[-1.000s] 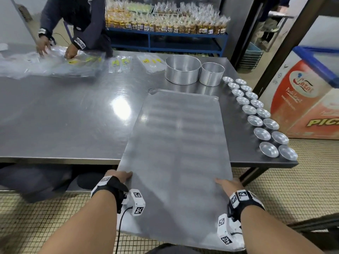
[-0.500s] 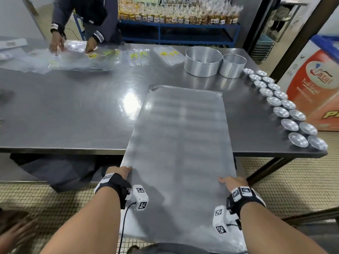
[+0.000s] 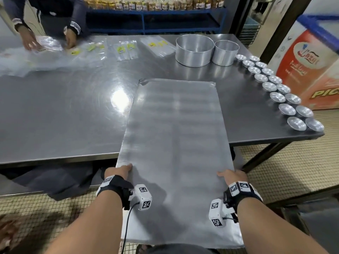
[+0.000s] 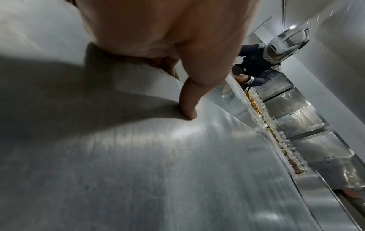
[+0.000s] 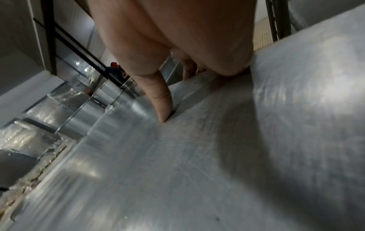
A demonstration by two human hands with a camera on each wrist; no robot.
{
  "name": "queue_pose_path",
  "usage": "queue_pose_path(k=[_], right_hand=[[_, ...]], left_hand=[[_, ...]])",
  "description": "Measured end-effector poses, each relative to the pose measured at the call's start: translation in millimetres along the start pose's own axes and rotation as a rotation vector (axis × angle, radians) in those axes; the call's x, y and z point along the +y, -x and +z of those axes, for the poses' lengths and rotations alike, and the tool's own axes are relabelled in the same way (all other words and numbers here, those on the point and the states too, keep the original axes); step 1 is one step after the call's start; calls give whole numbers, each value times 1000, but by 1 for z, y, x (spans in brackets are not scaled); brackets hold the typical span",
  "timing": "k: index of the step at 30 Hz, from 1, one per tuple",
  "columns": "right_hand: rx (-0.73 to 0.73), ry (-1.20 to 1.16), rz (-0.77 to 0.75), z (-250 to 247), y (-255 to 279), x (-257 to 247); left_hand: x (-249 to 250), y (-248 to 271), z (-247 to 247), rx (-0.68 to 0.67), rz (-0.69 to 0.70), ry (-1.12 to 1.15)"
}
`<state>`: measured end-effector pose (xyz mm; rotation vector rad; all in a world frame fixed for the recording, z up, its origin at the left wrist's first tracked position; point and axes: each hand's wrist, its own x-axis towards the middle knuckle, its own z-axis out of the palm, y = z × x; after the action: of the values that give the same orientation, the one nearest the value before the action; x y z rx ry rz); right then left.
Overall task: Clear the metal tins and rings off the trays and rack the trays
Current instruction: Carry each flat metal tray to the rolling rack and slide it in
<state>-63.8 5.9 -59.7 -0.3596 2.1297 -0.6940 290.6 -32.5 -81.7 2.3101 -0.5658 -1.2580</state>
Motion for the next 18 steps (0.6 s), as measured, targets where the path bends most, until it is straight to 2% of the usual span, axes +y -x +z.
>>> queue_pose_path(k=[8,12,16,18], right_hand=[[68,-9,80,8,-3,-43],[54,13,145,13,3,-55],[96,53,109,21,19,-61],[113,73,87,28,26,-63]], left_hand=[[29,-6,8,23,15,5],[44,-13,6,52,93,-18],[64,-31,-5,43,140,-69],[75,-42,-16,-11,131,-124]])
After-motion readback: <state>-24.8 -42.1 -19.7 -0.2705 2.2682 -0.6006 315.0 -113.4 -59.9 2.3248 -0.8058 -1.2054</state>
